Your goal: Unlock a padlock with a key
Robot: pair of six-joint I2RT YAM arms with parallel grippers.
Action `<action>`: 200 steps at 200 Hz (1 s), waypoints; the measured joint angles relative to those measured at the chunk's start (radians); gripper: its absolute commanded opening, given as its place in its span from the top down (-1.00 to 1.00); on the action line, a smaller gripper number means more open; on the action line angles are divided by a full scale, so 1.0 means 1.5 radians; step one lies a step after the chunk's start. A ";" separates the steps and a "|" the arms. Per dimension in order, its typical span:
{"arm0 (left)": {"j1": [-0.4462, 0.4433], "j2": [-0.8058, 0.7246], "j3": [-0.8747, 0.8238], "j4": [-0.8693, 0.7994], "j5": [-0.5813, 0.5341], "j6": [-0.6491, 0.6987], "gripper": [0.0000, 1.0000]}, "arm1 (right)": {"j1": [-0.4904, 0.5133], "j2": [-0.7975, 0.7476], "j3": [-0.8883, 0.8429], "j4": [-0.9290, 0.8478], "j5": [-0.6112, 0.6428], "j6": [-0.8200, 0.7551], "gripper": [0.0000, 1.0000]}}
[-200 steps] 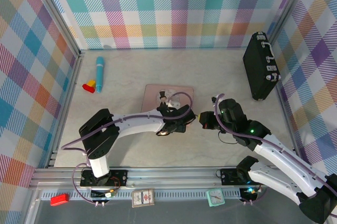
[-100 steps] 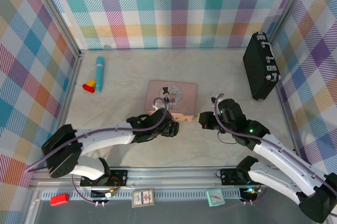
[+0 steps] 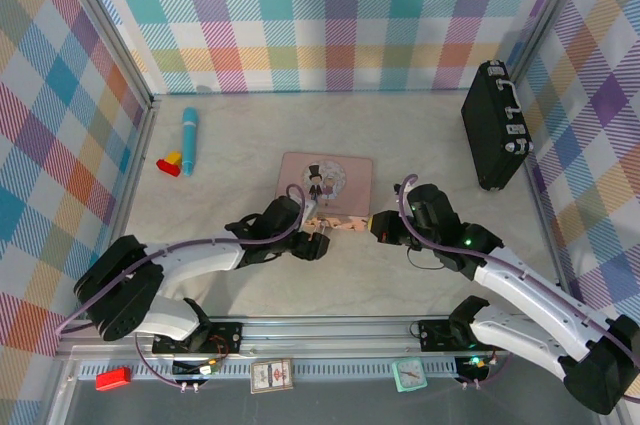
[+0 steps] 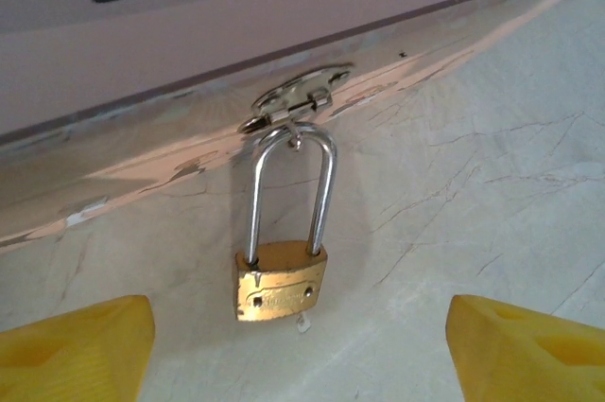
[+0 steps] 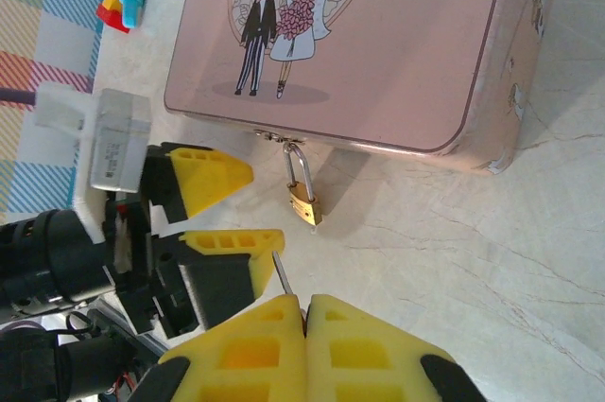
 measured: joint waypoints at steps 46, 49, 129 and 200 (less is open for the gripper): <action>0.014 0.067 0.028 0.017 0.026 0.033 -0.29 | 0.000 -0.013 -0.004 0.000 -0.004 0.012 1.00; 0.015 0.071 0.031 0.018 0.025 0.032 -0.27 | 0.000 -0.013 -0.004 0.000 -0.004 0.012 1.00; 0.025 0.122 0.034 0.075 0.041 0.039 -0.05 | 0.000 -0.022 -0.009 0.000 -0.005 0.015 1.00; 0.025 0.137 0.011 0.119 0.066 0.026 0.18 | 0.000 -0.022 -0.010 0.000 -0.007 0.015 1.00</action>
